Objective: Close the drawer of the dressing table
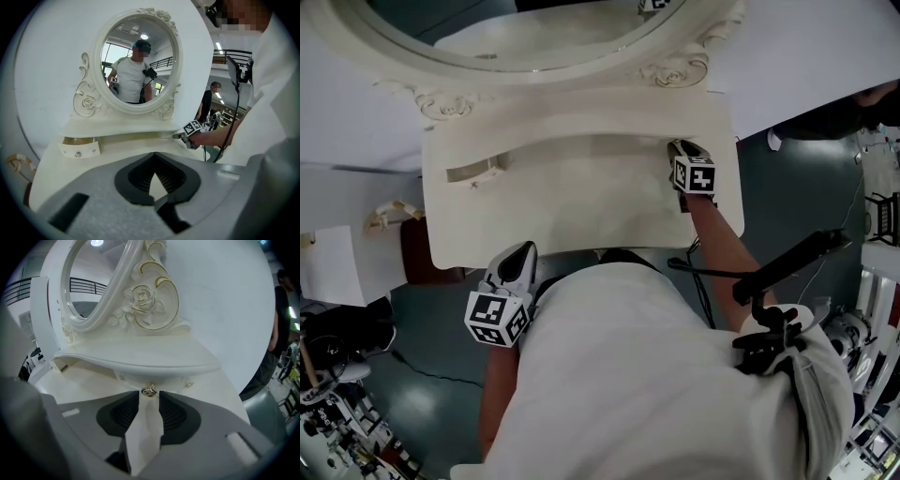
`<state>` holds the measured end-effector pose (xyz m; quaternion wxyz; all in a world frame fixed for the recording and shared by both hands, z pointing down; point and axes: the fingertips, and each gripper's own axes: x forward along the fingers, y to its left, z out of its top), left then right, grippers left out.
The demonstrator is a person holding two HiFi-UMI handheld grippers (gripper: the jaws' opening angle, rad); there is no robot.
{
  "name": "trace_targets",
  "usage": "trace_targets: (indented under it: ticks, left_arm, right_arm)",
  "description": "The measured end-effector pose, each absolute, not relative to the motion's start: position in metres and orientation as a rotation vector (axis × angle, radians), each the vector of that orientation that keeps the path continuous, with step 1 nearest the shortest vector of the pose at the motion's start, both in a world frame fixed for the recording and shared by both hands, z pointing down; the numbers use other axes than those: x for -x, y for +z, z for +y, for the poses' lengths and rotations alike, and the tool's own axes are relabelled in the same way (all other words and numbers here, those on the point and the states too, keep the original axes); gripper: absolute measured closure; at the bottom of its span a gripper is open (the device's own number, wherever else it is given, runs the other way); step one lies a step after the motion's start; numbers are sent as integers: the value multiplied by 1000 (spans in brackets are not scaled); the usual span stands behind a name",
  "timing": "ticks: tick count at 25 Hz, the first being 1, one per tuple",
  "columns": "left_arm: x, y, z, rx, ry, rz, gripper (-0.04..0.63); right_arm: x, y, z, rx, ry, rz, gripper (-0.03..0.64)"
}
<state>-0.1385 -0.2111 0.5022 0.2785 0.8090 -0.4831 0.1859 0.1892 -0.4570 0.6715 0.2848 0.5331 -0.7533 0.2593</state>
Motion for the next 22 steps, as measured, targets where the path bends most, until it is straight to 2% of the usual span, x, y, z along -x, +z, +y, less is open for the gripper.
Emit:
trace_targets:
  ticks: [7,9,12,22]
  left_arm:
    - [171,500,-175,-2194,490,-1279,592]
    - [179,500,-166,-2202,494,-1273,592]
    - [188,498,-153,-2216,491,-1265,592]
    - [224,492,-94,-2249,478,-1245,592]
  right_arm:
    - [-171,669,-411,-1458,703,-1991,497]
    - [-166,667,-398,-1462,696,-1987,524]
    - [-157,662,-376,-1461,675,-1978,612]
    - [-104,644,-288,-1383,667,-2011,617]
